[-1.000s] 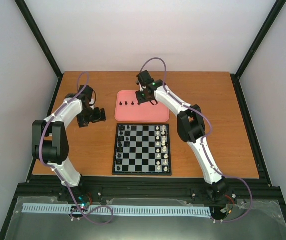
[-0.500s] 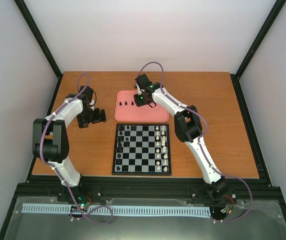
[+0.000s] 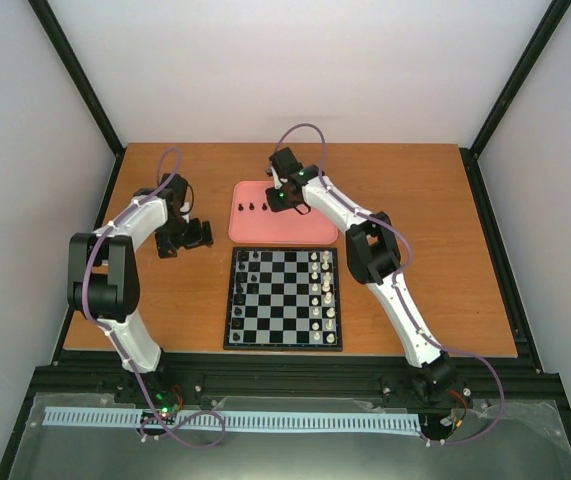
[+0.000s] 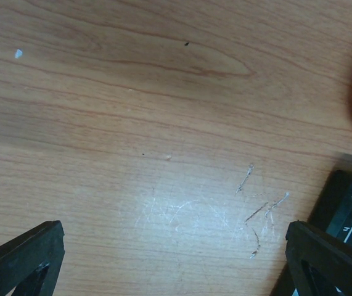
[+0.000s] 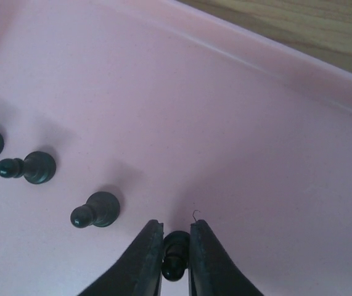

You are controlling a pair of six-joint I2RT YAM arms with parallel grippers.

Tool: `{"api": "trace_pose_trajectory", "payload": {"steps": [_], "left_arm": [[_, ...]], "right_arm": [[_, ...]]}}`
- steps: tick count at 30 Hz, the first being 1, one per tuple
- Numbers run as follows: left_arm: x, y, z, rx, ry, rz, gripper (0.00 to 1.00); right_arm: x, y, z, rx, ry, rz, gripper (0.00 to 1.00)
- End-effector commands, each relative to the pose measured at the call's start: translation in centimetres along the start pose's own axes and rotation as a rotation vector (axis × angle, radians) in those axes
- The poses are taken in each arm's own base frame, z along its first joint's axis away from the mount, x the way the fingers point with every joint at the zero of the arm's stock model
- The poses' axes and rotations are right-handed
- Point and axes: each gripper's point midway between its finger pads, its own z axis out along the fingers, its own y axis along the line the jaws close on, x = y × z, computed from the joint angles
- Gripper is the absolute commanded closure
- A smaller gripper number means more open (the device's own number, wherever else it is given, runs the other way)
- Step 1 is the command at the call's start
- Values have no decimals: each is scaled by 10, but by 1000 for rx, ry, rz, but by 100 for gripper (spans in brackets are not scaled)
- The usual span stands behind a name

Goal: Set up the chess pieces on the board
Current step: Pick up the chess piece from the storage box, then place the chess piece on the chessboard.

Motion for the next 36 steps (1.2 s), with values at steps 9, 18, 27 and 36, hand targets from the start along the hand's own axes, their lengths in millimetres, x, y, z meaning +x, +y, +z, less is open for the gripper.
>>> {"api": "trace_pose_trajectory", "payload": {"steps": [9,18,27,36], "left_arm": [[-8,-6,2,25,-2,17,0],[-12,-7,-2,25,-18,17,0],[-17,-8,-10,27,-48,21,0],[-13,-7,-13,33,-61,21,0]], "right_arm": [[-11,-7,-20,15,-22,-9,97],[7,35,-124,-49,-91,-85,97],[114,135,-167,-199,-24,-204,97],[182,178,-157,-260,38,-292,97]]}}
